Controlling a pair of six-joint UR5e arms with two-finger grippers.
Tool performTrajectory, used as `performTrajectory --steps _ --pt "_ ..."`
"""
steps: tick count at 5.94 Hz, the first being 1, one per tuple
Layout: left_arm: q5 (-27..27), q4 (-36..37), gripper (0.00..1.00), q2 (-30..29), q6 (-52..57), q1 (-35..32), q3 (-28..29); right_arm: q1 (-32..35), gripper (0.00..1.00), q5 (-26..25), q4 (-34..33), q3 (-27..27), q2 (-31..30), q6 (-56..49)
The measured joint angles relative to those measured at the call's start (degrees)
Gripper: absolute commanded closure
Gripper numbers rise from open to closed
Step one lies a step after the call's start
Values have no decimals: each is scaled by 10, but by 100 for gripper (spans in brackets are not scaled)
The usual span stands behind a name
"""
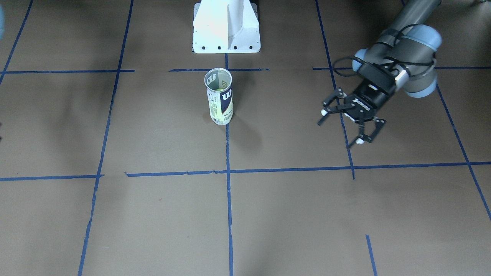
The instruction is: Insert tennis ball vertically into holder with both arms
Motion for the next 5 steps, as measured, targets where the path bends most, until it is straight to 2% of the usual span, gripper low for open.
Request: performTrajectory --steps 2,4,5 --pt "-34 133 0 39 -3 -70 3 49 0 5 1 -41 -5 -43" --pt "-60 276 0 69 -5 -149 4 56 0 13 38 -97 -15 -120" --pt "-123 353 0 73 -3 -207 3 60 0 29 64 -119 -32 -170"
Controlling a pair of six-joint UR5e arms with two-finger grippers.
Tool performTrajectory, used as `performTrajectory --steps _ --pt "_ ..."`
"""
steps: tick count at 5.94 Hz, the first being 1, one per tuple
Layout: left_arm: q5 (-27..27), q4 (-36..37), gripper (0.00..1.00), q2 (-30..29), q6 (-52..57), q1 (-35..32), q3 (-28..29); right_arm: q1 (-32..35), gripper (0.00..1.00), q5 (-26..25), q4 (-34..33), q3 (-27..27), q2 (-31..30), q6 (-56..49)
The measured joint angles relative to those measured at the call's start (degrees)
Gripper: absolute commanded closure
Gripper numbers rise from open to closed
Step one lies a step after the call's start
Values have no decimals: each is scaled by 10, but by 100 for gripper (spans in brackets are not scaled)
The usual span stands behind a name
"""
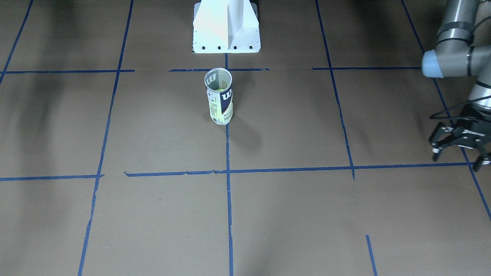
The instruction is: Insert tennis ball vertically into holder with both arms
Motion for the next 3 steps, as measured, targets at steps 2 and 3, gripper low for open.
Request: performTrajectory --steps 2,3 --pt "-192 103 0 18 5 -110 -15 18 0 52 23 -14 -54 -97" --pt "-250 117 0 53 6 -137 -43 26 0 70 44 -15 -84 -121"
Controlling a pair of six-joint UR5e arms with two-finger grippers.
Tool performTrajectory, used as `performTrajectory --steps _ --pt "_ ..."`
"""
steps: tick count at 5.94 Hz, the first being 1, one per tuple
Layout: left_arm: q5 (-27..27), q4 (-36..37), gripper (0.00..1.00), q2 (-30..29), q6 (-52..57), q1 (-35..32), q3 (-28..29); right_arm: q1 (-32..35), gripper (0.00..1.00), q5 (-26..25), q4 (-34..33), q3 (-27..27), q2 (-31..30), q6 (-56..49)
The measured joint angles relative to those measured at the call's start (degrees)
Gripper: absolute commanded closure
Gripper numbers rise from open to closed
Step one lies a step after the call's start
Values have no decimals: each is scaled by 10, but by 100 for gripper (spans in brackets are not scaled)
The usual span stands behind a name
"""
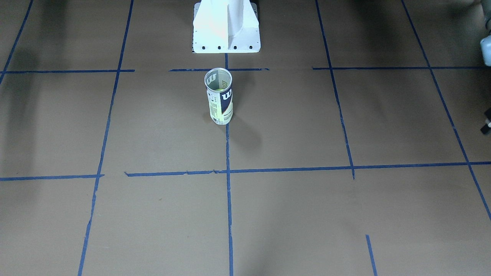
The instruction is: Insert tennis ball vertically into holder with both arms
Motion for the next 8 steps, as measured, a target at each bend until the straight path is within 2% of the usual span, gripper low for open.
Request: performTrajectory --steps 2,4,5,8 --pt "-26 35 0 49 40 -19 -25 17 0 12 48 -2 -38 -21" --pt "-28 195 0 53 178 -74 -39 30 0 9 91 -2 -57 -28" --pt "-27 280 0 46 210 -91 -61 32 0 9 94 -2 -55 -21" --pt "5 415 0 10 214 -77 -83 27 0 -6 -4 0 -34 -57"
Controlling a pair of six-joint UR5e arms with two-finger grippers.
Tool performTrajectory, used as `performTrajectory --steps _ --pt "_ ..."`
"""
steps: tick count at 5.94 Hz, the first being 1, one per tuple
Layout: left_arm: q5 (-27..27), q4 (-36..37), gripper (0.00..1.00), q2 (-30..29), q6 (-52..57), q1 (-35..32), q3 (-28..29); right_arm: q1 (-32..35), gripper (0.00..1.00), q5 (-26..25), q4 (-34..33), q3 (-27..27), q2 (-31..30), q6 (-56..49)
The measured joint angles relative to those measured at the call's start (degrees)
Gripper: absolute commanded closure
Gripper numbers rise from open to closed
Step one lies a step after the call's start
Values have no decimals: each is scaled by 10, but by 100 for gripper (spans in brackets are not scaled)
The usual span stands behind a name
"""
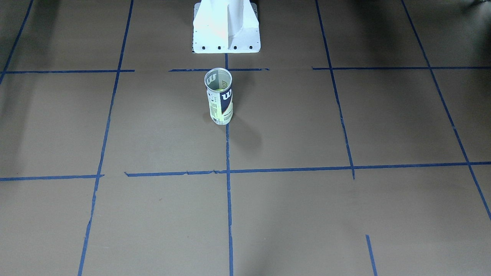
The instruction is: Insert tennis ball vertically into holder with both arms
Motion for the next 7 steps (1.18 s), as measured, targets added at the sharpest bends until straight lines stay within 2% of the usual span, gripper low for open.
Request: performTrajectory --steps 1,2,3,5,6,7 --pt "36 43 0 -18 -4 3 3 1 0 -3 -29 1 3 -33" --pt "64 50 0 -14 -3 4 6 1 0 -4 -41 4 6 -49" --pt "75 4 0 11 -1 6 14 0 0 -7 -45 5 8 -54" --pt "71 -177 0 50 -2 7 85 -5 0 -9 -44 5 8 -51" --pt "69 -229 0 62 -2 7 115 -6 0 -7 -42 9 7 -50" --pt "70 -245 0 67 -2 7 133 -7 0 -7 -42 12 4 -49"
